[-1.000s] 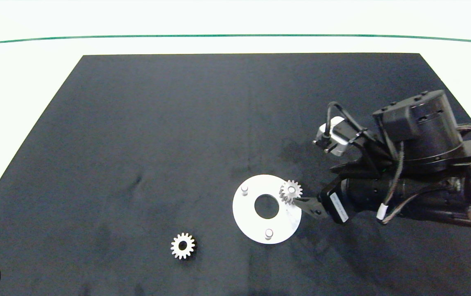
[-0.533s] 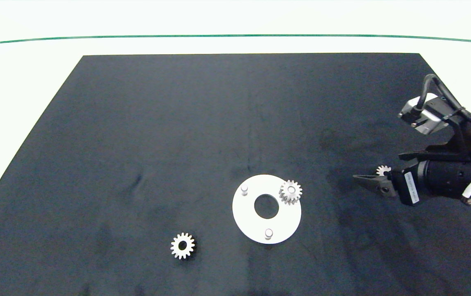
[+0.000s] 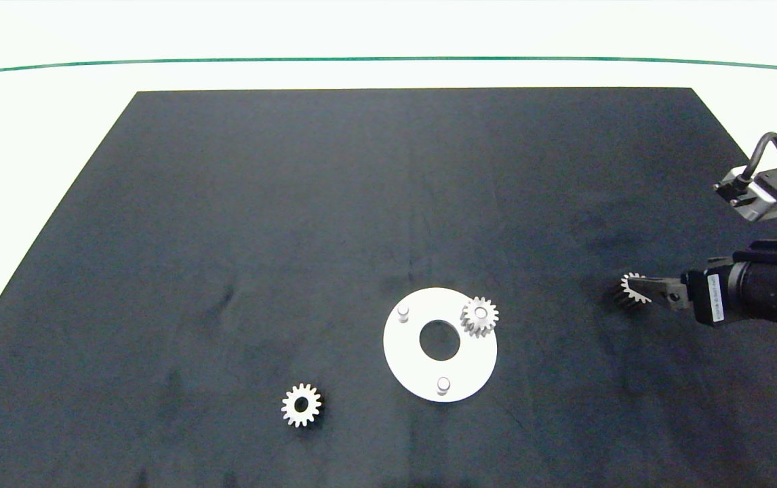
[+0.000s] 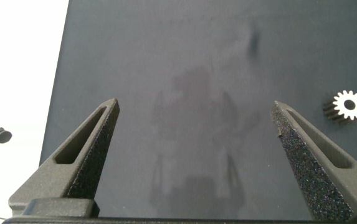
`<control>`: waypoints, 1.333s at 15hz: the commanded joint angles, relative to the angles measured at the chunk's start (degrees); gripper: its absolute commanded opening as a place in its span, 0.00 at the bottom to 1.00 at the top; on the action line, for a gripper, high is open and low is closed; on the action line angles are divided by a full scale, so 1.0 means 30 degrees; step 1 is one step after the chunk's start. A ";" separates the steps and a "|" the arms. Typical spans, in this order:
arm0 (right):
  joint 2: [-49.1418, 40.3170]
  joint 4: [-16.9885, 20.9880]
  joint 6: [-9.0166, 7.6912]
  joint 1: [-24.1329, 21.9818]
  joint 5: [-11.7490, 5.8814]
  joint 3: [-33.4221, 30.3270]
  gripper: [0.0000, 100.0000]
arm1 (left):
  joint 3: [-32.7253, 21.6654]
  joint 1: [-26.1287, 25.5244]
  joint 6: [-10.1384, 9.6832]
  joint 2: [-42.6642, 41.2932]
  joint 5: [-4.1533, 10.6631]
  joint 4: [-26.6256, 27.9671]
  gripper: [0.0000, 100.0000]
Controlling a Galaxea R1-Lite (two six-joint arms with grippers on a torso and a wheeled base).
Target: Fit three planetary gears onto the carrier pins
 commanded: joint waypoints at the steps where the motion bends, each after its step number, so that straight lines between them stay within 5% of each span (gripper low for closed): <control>1: 0.0862 -0.1136 0.0079 -0.1174 -0.0056 0.1196 1.00 | 0.0005 -0.0016 0.0014 -0.0092 0.0024 0.0017 1.00; 6: 0.1946 -0.1224 0.1133 -0.1204 0.0852 0.1196 1.00 | 0.0034 0.0014 0.0014 -0.0122 0.0024 0.0017 1.00; 12: 0.3089 -0.2601 0.1368 -0.1291 0.0852 0.1021 1.00 | 0.0181 0.0014 0.0014 -0.0151 0.0024 0.0017 1.00; 20: 0.3587 -0.2748 0.1544 -0.1145 0.0852 0.0786 1.00 | 0.0386 -0.0016 0.0014 -0.0180 0.0024 0.0017 1.00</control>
